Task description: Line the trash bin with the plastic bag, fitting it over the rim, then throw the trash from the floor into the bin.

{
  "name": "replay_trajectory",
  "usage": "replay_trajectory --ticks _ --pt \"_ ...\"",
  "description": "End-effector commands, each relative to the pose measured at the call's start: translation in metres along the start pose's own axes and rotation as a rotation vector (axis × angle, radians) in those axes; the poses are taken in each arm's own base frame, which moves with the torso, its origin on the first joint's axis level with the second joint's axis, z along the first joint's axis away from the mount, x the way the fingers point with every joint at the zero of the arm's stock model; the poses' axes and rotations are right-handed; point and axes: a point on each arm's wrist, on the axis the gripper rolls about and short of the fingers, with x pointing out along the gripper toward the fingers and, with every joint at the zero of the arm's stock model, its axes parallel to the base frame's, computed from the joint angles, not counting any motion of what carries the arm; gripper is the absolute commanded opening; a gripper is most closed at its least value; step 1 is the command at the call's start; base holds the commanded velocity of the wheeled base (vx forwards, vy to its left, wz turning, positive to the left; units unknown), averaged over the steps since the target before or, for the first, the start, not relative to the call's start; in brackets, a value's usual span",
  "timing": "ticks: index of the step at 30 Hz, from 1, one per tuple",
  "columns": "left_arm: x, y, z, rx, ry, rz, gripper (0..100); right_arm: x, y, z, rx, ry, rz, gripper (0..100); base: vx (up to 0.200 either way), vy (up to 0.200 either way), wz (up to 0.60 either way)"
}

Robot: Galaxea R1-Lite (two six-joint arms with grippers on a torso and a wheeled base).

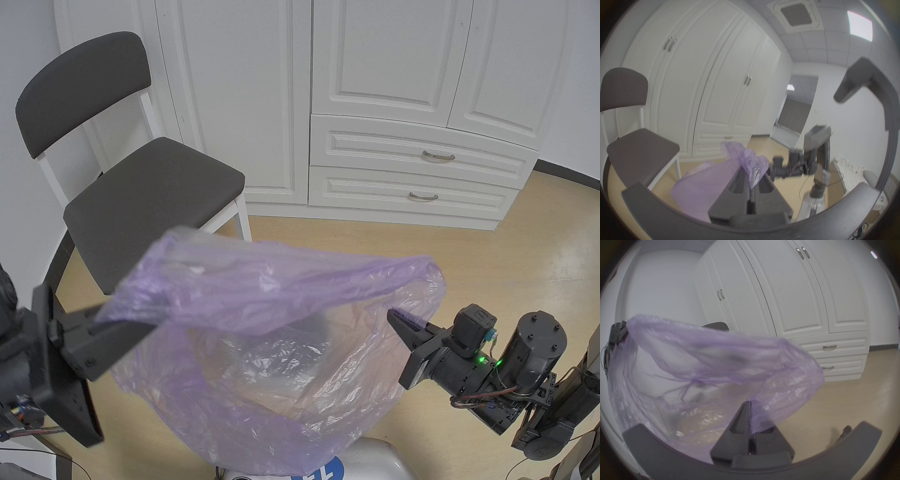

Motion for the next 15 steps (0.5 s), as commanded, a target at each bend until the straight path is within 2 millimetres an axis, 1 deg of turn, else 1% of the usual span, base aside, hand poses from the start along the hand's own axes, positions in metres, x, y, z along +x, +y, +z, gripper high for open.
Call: replay_trajectory --ticks 1,3,5,6,7,9,11,12,13,15 --pt "0.012 0.004 -0.022 0.017 0.164 0.027 0 -0.011 -0.009 0.02 -0.025 -0.082 -0.026 0 0.0 0.0 0.0" --pt "0.019 0.012 -0.031 0.017 0.226 0.073 0 -0.013 -0.01 0.026 -0.032 -0.105 -0.032 0 0.0 0.0 0.0" --pt "0.03 0.025 -0.041 0.023 0.286 0.143 0 -0.016 -0.011 0.033 -0.046 -0.133 -0.036 0 0.0 0.0 0.0" --pt "0.032 0.028 -0.043 0.027 0.298 0.158 0 -0.017 -0.011 0.034 -0.047 -0.141 -0.034 0 0.0 0.0 0.0" --pt "0.039 0.039 -0.05 0.043 0.338 0.202 0 -0.02 -0.011 0.041 -0.051 -0.167 -0.034 0 0.0 0.0 0.0" --pt "0.049 0.055 -0.059 0.047 0.383 0.265 0 -0.024 -0.011 0.046 -0.059 -0.146 -0.036 0 0.0 0.0 0.0" --pt "0.054 0.065 -0.065 0.038 0.406 0.298 0 -0.027 -0.011 0.052 -0.068 -0.111 -0.041 0 0.0 0.0 0.0" --pt "0.054 0.065 -0.065 0.038 0.406 0.298 0 -0.027 -0.011 0.052 -0.068 -0.111 -0.041 0 0.0 0.0 0.0" --pt "0.061 0.075 -0.071 0.032 0.409 0.329 0 -0.032 -0.01 0.065 -0.077 -0.071 -0.072 0 0.0 0.0 0.0" --pt "0.064 0.084 -0.071 0.034 0.383 0.361 0 -0.035 -0.007 0.08 -0.064 -0.034 -0.093 0 0.0 0.0 0.0"
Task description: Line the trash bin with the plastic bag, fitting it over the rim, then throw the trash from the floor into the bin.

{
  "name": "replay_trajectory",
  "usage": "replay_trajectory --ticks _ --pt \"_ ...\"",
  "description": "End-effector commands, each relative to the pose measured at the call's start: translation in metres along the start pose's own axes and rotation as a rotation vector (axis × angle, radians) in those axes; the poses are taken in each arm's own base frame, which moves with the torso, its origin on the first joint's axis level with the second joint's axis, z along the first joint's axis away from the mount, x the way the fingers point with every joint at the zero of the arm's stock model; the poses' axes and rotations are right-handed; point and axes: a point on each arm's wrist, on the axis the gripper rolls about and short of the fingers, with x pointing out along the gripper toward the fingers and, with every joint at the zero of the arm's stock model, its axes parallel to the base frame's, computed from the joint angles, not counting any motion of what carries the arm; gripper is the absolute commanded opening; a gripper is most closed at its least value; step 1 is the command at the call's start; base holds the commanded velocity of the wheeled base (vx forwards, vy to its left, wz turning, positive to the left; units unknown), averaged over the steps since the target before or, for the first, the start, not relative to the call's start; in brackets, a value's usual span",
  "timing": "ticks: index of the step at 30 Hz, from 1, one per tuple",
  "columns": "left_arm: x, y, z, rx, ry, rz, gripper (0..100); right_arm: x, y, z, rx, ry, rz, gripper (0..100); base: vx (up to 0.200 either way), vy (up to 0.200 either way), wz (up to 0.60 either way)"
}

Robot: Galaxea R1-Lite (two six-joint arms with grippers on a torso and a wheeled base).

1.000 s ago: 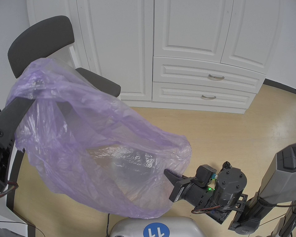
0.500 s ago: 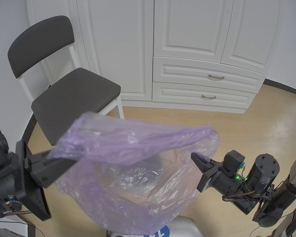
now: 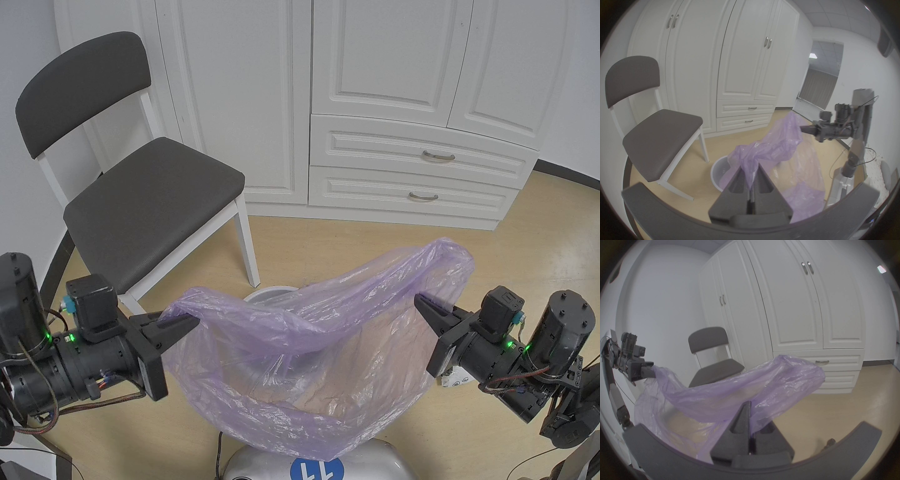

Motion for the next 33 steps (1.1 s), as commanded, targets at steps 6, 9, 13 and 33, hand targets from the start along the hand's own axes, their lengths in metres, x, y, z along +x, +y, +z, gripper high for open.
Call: replay_trajectory --ticks 6,9,13,33 --pt "0.045 0.04 -0.013 -0.023 0.022 0.159 0 -0.017 0.003 0.09 0.044 0.094 -0.044 0 0.0 0.0 0.0" --pt "0.046 0.043 -0.009 -0.021 0.013 0.175 0 -0.014 0.004 0.095 0.034 0.136 -0.047 0 0.0 0.0 0.0" --pt "0.047 0.06 0.001 -0.03 -0.016 0.239 0 -0.008 0.004 0.099 -0.038 0.164 -0.048 0 0.0 0.0 0.0" --pt "0.059 0.086 0.007 -0.054 -0.032 0.387 0 -0.004 -0.013 0.031 -0.199 0.413 -0.12 0 0.0 0.0 0.0"
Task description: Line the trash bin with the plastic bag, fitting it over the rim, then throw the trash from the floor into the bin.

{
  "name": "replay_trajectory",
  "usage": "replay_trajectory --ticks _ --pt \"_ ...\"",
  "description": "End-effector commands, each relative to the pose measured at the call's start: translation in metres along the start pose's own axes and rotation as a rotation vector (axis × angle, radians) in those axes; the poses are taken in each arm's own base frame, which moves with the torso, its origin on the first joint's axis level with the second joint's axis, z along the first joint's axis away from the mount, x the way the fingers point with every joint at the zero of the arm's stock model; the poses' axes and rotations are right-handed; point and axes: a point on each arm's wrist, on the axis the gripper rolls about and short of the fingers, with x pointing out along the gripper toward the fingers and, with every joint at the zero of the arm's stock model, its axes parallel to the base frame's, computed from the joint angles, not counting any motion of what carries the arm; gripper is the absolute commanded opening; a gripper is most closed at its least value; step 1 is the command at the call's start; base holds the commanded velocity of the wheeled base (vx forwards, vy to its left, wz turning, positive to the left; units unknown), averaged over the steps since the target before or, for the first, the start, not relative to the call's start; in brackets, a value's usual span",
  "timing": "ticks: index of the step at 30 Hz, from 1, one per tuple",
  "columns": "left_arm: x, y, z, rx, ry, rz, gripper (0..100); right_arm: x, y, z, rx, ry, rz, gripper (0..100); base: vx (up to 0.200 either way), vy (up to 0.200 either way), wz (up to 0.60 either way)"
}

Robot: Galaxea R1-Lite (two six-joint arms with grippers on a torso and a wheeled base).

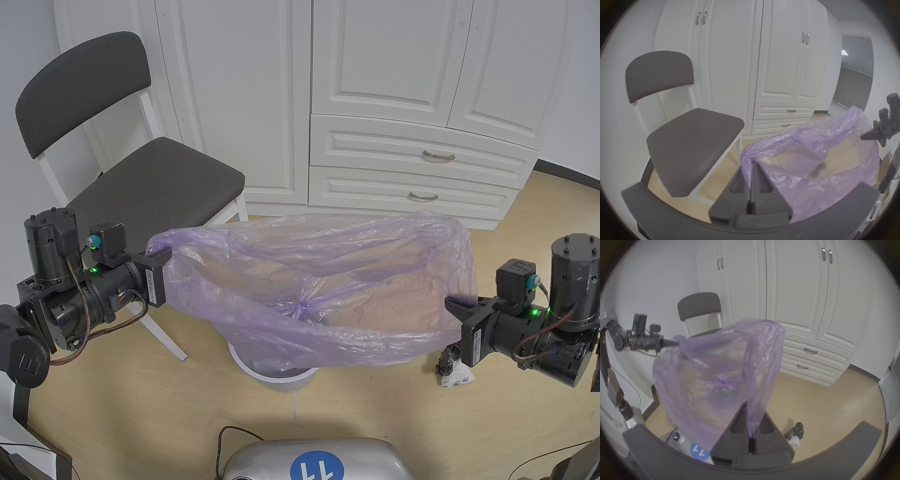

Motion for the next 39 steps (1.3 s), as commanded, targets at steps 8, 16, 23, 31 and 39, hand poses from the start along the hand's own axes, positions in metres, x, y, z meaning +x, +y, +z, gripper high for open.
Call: replay_trajectory --ticks 8,16,23,31,39 --pt "0.001 0.009 0.007 -0.006 -0.026 0.049 0 0.028 0.01 -0.021 -0.041 0.11 0.004 0 0.0 0.0 0.0" --pt "-0.015 -0.013 0.032 -0.043 -0.165 -0.047 0 0.064 0.044 -0.038 0.134 -0.028 0.194 0 0.0 0.0 0.0" --pt "-0.021 -0.037 0.051 -0.184 -0.37 -0.172 0 0.082 0.052 -0.057 0.203 -0.04 0.305 0 0.0 0.0 0.0" --pt "-0.049 -0.044 0.072 -0.207 -0.519 -0.23 0 0.096 0.084 -0.087 0.22 -0.015 0.436 0 0.0 0.0 0.0" --pt "-0.079 -0.056 0.082 -0.24 -0.586 -0.279 0 0.114 0.115 -0.13 0.242 -0.042 0.498 0 0.0 0.0 0.0"
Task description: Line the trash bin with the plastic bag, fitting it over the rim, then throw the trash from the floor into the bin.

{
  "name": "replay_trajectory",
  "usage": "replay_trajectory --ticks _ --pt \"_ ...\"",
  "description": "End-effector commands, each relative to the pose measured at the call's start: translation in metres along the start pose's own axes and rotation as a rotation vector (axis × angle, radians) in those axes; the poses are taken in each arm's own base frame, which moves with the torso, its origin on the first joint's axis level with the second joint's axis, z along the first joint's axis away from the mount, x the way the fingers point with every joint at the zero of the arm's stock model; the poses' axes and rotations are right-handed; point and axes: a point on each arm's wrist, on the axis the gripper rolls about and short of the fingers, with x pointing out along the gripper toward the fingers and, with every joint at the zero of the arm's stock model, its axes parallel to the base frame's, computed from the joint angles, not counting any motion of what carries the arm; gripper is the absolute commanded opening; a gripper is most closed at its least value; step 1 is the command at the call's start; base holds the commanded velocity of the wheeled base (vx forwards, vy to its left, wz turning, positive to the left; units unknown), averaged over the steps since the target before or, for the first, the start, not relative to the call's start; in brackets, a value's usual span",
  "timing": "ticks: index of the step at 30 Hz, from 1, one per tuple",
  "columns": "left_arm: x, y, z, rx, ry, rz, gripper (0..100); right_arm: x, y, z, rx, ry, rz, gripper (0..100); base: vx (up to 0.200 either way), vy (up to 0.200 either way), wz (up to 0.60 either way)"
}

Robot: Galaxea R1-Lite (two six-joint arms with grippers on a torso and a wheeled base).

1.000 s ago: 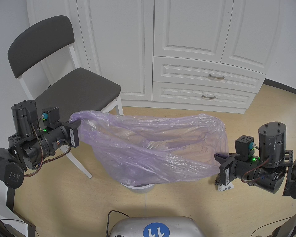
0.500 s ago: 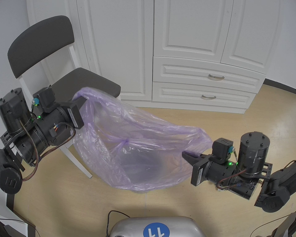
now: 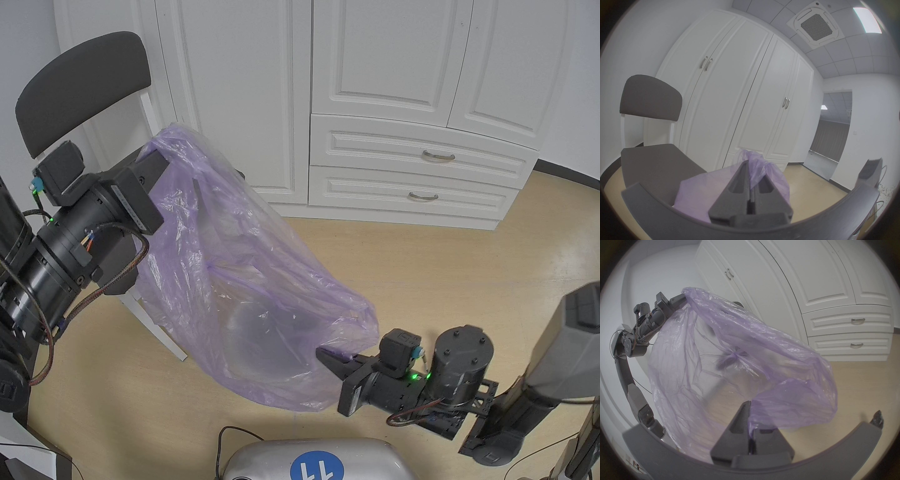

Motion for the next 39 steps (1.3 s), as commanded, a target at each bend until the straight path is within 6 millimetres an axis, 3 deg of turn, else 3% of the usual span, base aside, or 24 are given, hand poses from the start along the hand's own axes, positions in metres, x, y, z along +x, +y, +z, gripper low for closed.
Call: replay_trajectory --ticks 1,3,4,17,26,39 --pt "-0.019 -0.017 0.022 -0.033 -0.074 -0.054 0 0.015 0.002 -0.066 0.001 0.154 0.013 0 0.0 0.0 0.0" --pt "-0.02 -0.017 0.022 -0.033 -0.074 -0.054 0 0.013 0.005 -0.068 0.01 0.161 0.024 0 0.0 0.0 0.0" --pt "-0.02 -0.017 0.022 -0.033 -0.076 -0.054 0 0.013 0.007 -0.067 0.018 0.158 0.029 100 0.0 0.0 0.0" --pt "-0.024 -0.017 0.028 -0.035 -0.097 -0.059 0 0.015 0.011 -0.059 0.065 0.128 0.045 100 0.0 0.0 0.0" --pt "-0.03 -0.019 0.034 -0.039 -0.117 -0.071 0 0.022 0.014 -0.037 0.174 0.036 0.057 100 0.0 0.0 0.0" --pt "-0.035 -0.024 0.035 -0.051 -0.108 -0.099 0 0.03 0.02 -0.029 0.225 -0.021 0.046 100 0.0 0.0 0.0"
